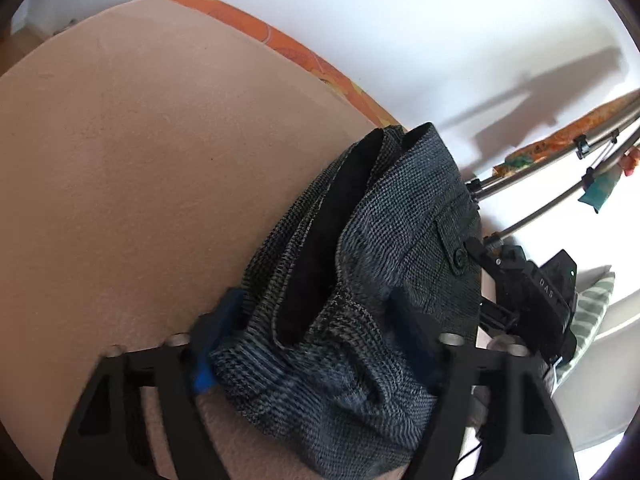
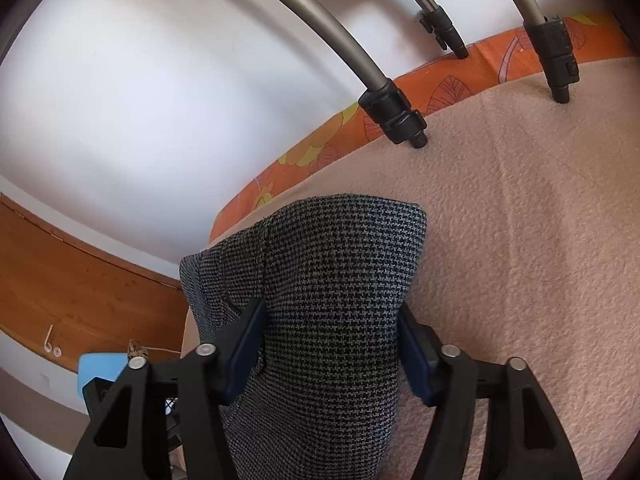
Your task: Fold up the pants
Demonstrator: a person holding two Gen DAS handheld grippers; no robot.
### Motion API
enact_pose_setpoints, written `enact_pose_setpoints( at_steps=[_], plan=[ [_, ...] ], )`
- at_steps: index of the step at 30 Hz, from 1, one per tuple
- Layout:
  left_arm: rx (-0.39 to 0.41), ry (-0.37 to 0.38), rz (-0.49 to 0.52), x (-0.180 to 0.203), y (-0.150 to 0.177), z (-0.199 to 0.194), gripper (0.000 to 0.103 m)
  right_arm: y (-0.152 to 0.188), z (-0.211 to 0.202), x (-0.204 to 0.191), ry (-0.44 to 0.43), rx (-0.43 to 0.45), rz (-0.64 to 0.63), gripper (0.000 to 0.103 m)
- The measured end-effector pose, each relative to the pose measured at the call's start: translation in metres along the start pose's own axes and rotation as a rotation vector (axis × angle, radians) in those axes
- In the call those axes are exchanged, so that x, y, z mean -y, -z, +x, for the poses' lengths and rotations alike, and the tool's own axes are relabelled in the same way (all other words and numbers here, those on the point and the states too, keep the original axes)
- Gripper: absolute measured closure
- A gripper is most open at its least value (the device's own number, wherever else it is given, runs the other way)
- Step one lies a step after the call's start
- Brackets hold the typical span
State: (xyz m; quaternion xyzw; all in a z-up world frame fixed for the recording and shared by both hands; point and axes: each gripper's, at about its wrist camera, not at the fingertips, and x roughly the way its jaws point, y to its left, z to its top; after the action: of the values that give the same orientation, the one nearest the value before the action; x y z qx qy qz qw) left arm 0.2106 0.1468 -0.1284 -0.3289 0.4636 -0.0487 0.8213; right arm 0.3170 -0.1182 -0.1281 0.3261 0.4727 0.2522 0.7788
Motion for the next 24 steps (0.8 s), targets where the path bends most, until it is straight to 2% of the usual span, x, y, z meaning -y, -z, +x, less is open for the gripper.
enact_pose_setpoints(
  at_steps=[1,2,4,6,9,15,20,24],
  plan=[
    [0.006,-0.001,-0.011,0.000,-0.001,0.001,0.051,0.000,0.001,0.001,-0.012,-0.003,0.011,0.059],
    [0.010,-0.007,-0.013,0.000,-0.001,0.001,0.063,0.000,0.001,0.000,-0.016,-0.004,0.016,0.062],
    [0.025,-0.012,0.001,0.003,-0.002,0.000,0.068,0.000,0.000,-0.005,-0.002,0.000,-0.005,0.073],
    [0.045,-0.019,0.053,0.011,-0.002,-0.006,0.073,0.000,-0.004,-0.015,0.023,0.006,-0.046,0.077],
    [0.069,-0.032,0.131,0.021,0.000,-0.016,0.077,0.001,-0.008,-0.034,0.050,0.022,-0.103,0.081],
    [0.097,-0.010,0.195,0.032,0.004,-0.034,0.086,0.008,-0.022,-0.082,0.111,0.056,-0.265,0.085],
    [0.107,0.018,0.225,0.041,0.012,-0.048,0.087,0.018,-0.039,-0.108,0.148,0.083,-0.341,0.086],
    [0.114,0.041,0.280,0.059,0.022,-0.059,0.087,0.019,-0.070,-0.112,0.157,0.108,-0.377,0.086]
  ],
)
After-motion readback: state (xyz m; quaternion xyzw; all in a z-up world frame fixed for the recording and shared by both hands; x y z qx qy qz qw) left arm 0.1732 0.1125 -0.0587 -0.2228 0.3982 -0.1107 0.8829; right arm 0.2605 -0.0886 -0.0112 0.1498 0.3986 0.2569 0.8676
